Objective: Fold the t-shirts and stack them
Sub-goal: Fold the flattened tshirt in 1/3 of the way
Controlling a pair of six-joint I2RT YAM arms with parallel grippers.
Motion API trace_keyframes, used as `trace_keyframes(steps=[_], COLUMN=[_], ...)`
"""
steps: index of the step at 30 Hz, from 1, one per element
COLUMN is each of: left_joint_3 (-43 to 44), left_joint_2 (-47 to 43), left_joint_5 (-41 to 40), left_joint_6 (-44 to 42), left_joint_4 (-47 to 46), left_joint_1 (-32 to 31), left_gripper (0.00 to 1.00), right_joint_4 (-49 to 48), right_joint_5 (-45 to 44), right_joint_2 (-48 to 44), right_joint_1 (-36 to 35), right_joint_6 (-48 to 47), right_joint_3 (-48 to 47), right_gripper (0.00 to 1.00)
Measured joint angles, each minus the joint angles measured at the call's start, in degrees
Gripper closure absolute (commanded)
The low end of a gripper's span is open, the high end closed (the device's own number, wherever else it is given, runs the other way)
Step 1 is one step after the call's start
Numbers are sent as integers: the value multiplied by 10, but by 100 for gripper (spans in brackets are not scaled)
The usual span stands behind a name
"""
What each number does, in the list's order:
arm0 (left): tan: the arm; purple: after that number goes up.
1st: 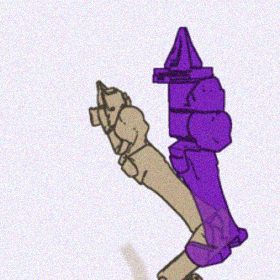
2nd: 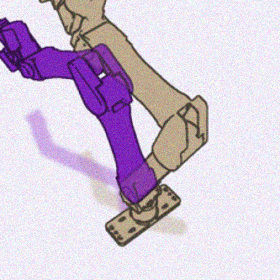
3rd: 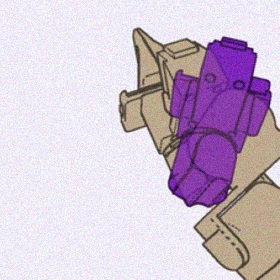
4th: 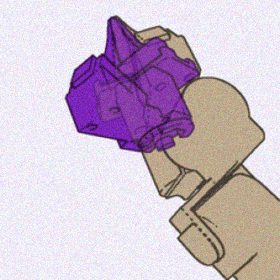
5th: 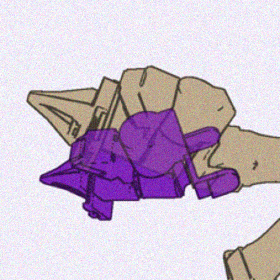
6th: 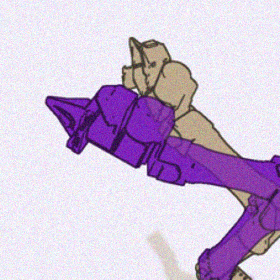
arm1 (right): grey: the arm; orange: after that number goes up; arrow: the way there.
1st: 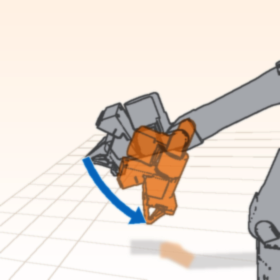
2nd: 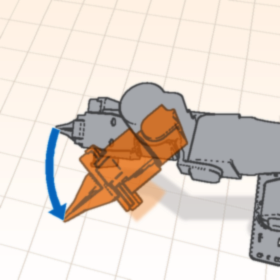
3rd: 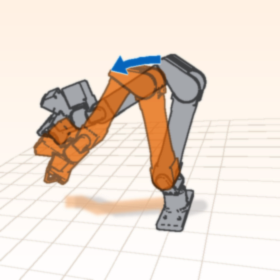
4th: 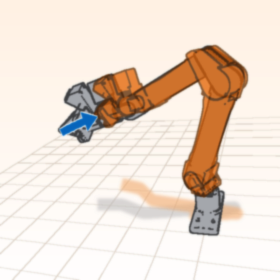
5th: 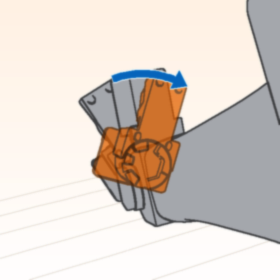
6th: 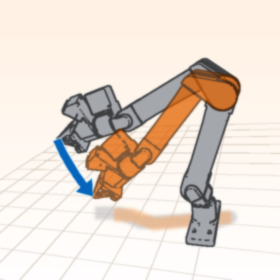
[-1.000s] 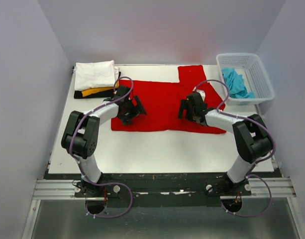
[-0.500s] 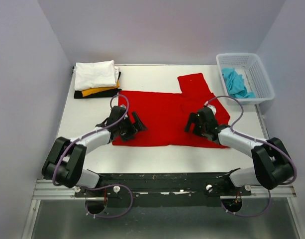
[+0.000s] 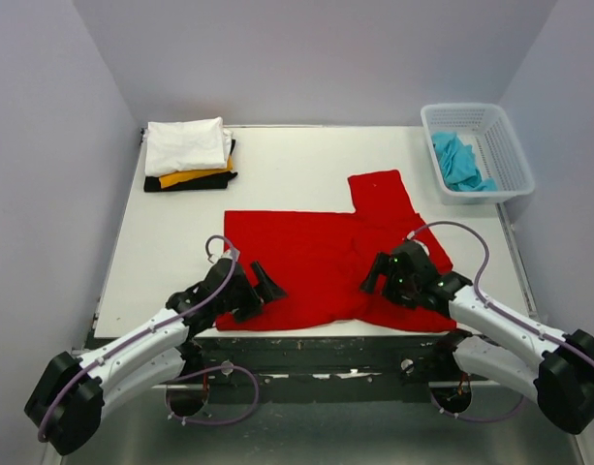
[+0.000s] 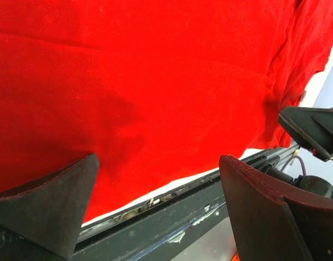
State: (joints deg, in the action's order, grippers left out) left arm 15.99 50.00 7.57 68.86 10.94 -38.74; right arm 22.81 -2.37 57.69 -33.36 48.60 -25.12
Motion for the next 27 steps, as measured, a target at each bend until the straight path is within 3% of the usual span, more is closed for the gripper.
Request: trace_keyframes(steps=[7, 9, 11, 13, 16, 27], left_joint_3=[-15, -16, -15, -9, 8, 24], left_joint_2=[-61, -61, -54, -37, -9, 27], left_joint_5=[-18, -18, -18, -17, -17, -15], left_joint_6=[13, 14, 15, 15, 14, 16], left_joint_4=[42, 41, 34, 26, 26, 20], left_joint_1=[-23, -29, -36, -44, -60, -83], left_gripper=[1, 1, 1, 1, 1, 1], right_joint_4=[72, 90, 104, 111, 123, 141], right_joint_5=[-44, -63, -83, -103, -146, -264], right_joint_2=[-43, -51, -58, -62, -62, 20], right_joint_1=[-1, -1, -3, -4, -5, 2], right_joint_6=[91, 117, 143, 165, 204, 266], right_joint_3=[5, 6, 7, 9, 8, -22], right_gripper=[0, 0, 6, 0, 0, 0])
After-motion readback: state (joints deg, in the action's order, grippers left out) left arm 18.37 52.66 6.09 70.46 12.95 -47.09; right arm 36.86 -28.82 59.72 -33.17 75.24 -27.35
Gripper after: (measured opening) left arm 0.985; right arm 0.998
